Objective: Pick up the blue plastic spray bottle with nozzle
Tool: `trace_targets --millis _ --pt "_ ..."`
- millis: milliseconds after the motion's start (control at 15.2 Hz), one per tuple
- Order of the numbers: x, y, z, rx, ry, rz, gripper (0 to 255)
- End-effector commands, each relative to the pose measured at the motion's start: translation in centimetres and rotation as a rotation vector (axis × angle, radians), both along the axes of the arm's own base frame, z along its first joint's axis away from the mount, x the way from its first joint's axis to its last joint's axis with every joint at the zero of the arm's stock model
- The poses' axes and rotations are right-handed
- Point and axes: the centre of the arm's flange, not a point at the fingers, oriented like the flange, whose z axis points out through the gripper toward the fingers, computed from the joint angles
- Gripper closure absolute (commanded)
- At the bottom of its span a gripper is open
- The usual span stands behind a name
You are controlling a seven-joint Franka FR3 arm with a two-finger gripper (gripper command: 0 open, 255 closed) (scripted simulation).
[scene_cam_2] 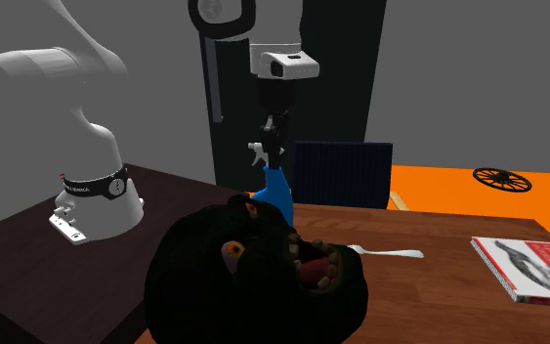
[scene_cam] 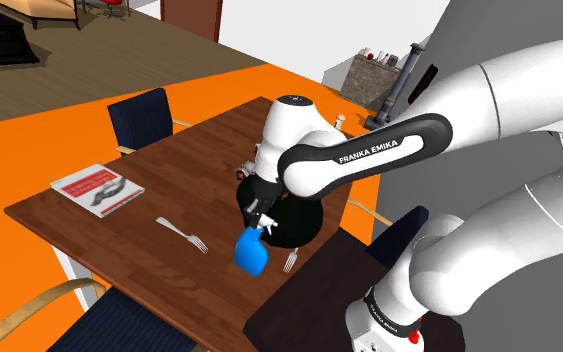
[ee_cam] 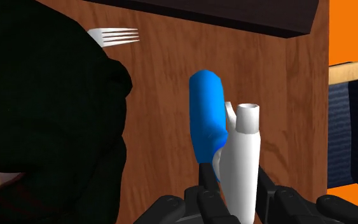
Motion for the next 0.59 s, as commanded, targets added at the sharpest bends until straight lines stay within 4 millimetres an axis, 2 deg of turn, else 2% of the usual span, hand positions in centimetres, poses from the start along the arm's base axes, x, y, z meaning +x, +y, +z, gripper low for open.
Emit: trace_targets --millis 0,396,528 --pt "0.0 0.0 1.1 0.000 0.001 0.000 255" --pt "0.0 0.0 4.3 0.000 0.001 0.000 255" --pt "0.0 0.0 4.4 0.000 0.001 0.000 255"
